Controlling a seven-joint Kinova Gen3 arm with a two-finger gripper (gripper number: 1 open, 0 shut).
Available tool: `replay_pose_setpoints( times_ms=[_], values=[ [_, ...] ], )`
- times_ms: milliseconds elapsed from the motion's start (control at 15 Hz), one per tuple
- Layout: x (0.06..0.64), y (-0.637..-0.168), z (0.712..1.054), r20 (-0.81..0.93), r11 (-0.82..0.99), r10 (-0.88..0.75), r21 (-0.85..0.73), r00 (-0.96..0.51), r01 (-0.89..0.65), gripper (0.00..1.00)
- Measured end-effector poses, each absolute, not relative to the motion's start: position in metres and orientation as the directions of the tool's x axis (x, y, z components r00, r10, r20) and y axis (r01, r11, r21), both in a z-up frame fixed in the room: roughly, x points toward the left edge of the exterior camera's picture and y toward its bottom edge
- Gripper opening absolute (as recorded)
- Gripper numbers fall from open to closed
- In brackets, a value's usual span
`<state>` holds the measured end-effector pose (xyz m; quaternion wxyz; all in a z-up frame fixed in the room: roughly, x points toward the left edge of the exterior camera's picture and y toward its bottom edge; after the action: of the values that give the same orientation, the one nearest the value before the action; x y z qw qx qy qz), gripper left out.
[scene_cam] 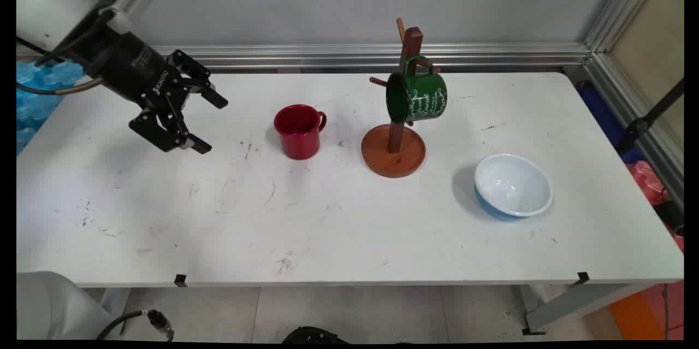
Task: Pick up the green mug from the rack
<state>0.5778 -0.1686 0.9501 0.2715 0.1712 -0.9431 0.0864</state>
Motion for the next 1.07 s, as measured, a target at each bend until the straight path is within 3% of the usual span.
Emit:
replay_pose_setpoints(
  times_ms=[400,1067],
  values=[
    [0.580,-0.176,0.959,0.624,0.871,-0.371,-0.023,-0.687,-0.491,1.00],
    [0.569,-0.179,0.967,0.688,0.825,-0.430,0.037,-0.585,-0.564,1.00]
  ],
)
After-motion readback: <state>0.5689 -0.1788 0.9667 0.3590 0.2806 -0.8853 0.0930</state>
